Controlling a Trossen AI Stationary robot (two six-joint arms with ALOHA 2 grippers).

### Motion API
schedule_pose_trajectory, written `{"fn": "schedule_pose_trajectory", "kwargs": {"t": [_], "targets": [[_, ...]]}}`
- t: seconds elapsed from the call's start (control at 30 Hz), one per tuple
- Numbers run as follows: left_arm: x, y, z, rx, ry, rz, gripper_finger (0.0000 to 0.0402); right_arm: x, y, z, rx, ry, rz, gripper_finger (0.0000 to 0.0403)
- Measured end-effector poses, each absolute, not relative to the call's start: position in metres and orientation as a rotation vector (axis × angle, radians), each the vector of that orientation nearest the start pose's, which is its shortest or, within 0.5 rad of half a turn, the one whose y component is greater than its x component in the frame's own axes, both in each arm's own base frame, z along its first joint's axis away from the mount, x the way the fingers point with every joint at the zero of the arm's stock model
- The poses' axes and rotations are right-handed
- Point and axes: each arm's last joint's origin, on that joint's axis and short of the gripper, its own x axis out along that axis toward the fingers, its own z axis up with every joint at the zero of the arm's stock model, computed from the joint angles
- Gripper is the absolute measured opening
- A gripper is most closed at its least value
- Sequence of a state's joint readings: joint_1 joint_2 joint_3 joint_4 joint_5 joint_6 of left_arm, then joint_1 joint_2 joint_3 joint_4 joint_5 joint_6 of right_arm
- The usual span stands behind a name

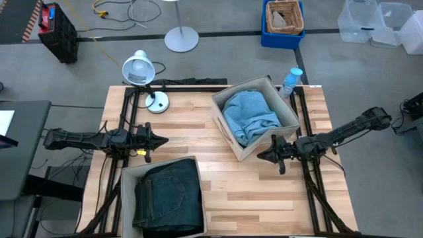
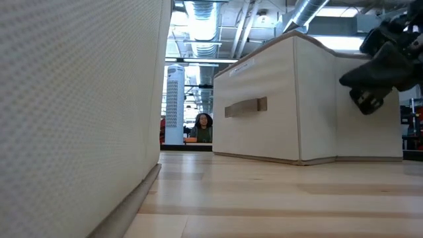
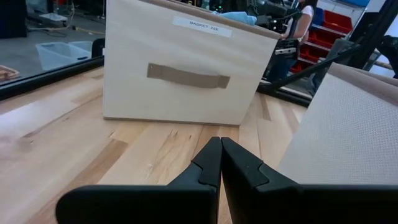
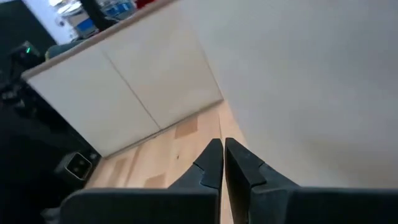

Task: Sort clothes
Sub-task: Return to Home Position

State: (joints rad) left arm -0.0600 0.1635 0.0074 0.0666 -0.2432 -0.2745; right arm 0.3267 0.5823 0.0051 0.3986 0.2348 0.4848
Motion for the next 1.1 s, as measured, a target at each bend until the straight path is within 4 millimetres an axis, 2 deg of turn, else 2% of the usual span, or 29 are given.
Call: {"fn": "schedule_pose_trajectory", "kwargs": {"t": [0.07, 0.43, 1.1], "targets": [[0.107, 0.001, 0.159, -0.26, 0.063, 0.194, 0.0008, 0.126, 0.036, 0.145, 0.487, 0.223, 0.034, 0.0032], [0.107, 0.001, 0.159, -0.26, 0.063, 0.194, 0.0008, 0.123, 0.035, 0.131, 0.45, 0.365, -0.009, 0.0033], [0.107, 0.001, 0.159, -0.259, 0.063, 0.194, 0.0008, 0.122, 0.034, 0.128, 0.443, 0.392, -0.017, 0.0033]]}}
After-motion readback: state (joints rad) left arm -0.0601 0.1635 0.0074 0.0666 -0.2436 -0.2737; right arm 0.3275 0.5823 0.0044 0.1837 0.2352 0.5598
